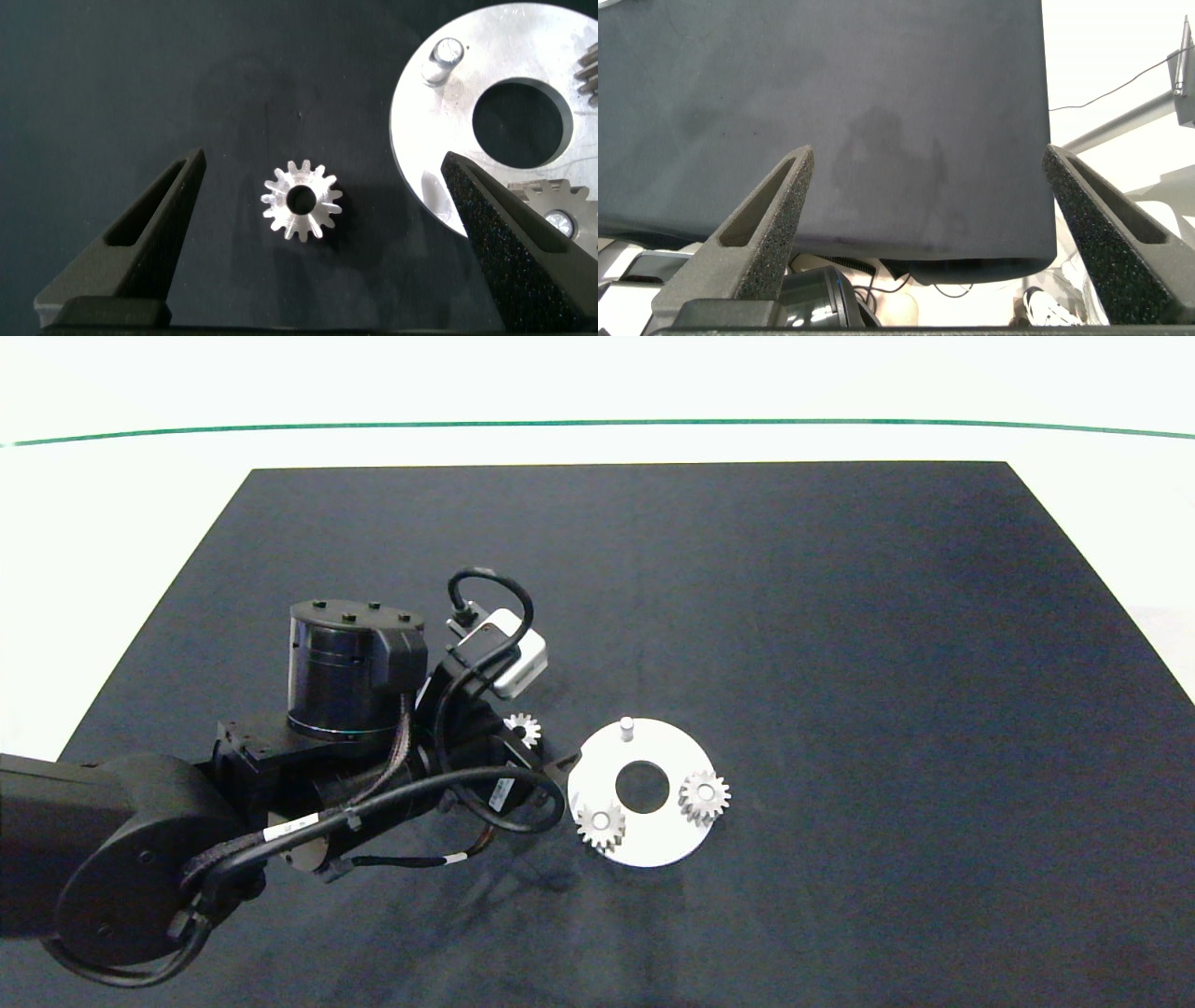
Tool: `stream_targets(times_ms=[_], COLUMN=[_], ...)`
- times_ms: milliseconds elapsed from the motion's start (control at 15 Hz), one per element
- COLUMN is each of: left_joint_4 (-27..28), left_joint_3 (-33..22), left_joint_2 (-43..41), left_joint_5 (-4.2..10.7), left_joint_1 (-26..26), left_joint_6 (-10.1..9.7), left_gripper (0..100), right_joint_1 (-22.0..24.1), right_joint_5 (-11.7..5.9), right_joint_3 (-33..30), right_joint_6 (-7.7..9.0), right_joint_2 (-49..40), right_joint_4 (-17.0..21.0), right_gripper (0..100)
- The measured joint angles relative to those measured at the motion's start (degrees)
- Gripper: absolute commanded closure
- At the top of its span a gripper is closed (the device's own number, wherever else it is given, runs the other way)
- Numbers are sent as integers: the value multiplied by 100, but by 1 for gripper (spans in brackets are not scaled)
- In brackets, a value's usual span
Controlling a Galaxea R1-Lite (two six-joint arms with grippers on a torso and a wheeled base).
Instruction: Install three planetary gears onto the carrier pins
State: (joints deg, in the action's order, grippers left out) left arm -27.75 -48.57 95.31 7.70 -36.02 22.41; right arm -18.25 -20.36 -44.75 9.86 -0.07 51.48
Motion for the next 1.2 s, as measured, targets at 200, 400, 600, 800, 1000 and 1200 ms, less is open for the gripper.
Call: stream_targets(times_ms=[200, 400, 600, 800, 1000, 1200], left_joint_4=[-9, -6, -4, -1, -23, -30], left_joint_3=[-2, -2, 9, 85, 207, 216], left_joint_2=[108, 179, 199, 199, 199, 199], left_joint_5=[-38, -99, -173, -338, -405, -435], left_joint_1=[48, 130, 245, 419, 573, 610], left_joint_6=[5, 17, 33, 33, 33, 33], left_gripper=[0, 0, 4, 10, 16, 22], right_joint_1=[0, 4, 4, 0, 0, 6], right_joint_5=[-4, -6, -9, -9, -9, -9], right_joint_3=[-12, -30, -34, -43, -50, -50], right_joint_6=[-2, -2, -2, 6, 6, 9], right_joint_2=[0, 0, 0, 0, 0, 0], right_joint_4=[0, 0, 0, 0, 6, 9], right_gripper=[0, 0, 0, 0, 0, 0])
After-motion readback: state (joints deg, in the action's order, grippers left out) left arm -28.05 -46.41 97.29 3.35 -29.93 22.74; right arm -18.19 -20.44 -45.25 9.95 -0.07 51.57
